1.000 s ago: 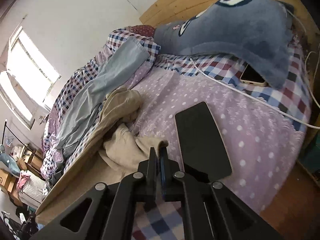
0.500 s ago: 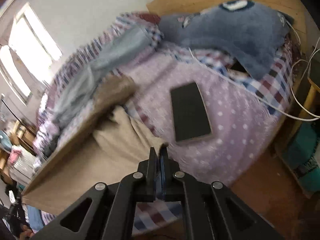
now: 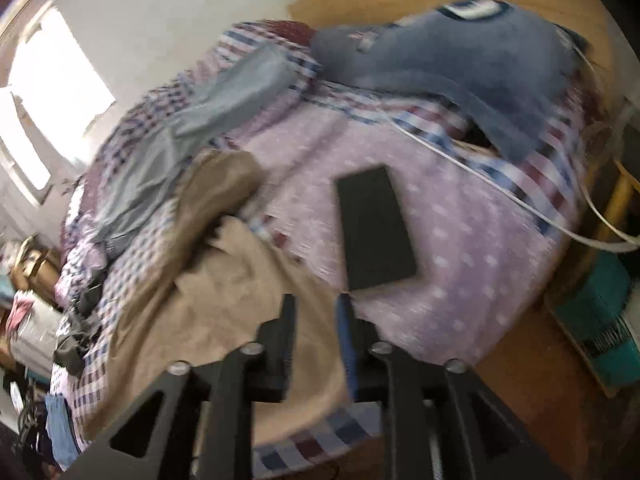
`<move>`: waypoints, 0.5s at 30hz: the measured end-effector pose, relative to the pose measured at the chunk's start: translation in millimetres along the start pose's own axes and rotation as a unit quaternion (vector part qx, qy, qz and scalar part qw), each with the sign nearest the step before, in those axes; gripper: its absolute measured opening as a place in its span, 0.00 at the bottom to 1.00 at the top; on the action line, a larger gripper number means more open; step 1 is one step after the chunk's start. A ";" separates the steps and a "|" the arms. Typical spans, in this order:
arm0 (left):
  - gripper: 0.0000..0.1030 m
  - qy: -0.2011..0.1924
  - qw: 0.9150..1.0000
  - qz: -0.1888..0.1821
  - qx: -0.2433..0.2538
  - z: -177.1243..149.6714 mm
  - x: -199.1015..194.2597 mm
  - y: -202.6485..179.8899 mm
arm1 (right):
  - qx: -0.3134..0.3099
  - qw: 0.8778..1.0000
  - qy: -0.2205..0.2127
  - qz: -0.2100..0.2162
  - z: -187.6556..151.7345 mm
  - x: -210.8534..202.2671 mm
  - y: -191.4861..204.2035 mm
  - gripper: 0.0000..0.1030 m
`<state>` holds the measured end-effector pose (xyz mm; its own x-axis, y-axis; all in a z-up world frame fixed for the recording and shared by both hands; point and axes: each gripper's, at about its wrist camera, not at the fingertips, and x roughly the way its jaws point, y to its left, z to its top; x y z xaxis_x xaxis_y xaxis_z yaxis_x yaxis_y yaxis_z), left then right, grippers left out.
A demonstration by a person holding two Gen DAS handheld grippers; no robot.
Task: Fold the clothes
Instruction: 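Swing the held beige garment with the right gripper while the left gripper opens near it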
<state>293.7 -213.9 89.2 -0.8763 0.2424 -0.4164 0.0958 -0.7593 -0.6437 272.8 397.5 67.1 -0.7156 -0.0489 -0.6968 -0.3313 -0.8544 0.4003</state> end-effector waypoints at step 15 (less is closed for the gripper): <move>0.57 0.050 0.994 0.003 0.102 -17.6 45.9 -51.9 | -0.012 0.993 -0.007 0.113 81.8 122.1 95.8 0.42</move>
<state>256.8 -152.8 92.3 -0.8237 0.2878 -0.4885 -0.0048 -0.8652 -0.5015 103.4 352.0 69.0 -0.7784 -0.2343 -0.5824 -0.1461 -0.8346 0.5311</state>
